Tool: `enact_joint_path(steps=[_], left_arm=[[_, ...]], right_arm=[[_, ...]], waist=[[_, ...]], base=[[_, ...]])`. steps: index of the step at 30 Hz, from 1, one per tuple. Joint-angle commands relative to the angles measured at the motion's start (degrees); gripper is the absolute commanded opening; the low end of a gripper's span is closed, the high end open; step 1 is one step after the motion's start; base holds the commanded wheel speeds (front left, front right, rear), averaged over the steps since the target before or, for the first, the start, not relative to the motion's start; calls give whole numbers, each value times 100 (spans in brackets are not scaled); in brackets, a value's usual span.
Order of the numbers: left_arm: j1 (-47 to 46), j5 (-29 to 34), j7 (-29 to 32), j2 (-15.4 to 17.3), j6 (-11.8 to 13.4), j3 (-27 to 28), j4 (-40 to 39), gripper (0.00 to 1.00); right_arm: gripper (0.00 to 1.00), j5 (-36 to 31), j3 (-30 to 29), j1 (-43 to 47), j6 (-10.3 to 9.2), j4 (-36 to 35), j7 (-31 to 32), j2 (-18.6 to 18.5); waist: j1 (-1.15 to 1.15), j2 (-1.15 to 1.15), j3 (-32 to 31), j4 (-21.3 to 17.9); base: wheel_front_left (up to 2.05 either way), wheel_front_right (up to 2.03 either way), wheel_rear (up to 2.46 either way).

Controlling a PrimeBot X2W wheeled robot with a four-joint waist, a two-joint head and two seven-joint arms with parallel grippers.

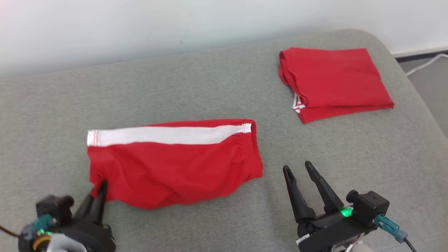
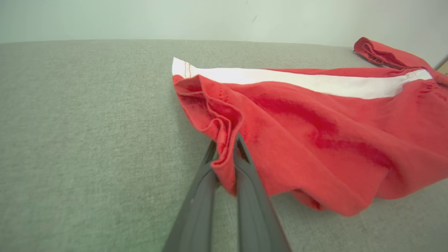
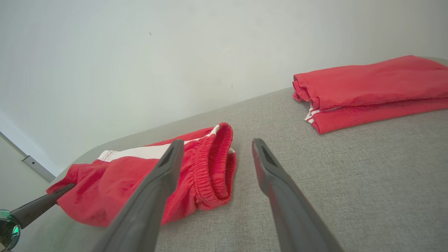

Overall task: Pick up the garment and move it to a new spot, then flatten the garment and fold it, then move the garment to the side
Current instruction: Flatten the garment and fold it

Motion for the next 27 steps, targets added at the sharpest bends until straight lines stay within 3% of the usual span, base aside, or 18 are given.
enact_joint_path(steps=[1, 5, 14, 16, 20, 27], left_arm=[[198, -74, -34, -8, 96, 20, -83, 0], [601, -60, -93, -84, 380, 76, -472, 0], [774, 74, -134, -200, 424, 33, -403, 0], [720, 224, -150, -207, 466, 67, -362, 98], [803, 474, -176, -297, 543, 412, -457, 100], [1333, 1424, -168, -645, 805, 1553, -1185, 100]], right_arm=[[100, 38, -1, 93, -1, 19, -2, -43], [100, 71, -33, 168, -1, 42, 18, -63], [100, 62, -33, 166, -1, 71, 167, -120], [100, 69, -29, 146, -1, 74, 186, -116], [100, 40, -69, 158, -1, 79, 196, -92], [100, -119, -313, 207, -1, 99, 149, -47]], waist=[[0, 0, -144, 179], [0, 0, -198, 328], [0, 0, -215, 476], [0, 0, -218, 489], [0, 0, -242, 521], [0, 0, -337, 628]], base=[[0, 0, 0], [0, 0, 0], [0, 0, 0], [0, 0, 0], [0, 0, 0], [0, 0, 0]])
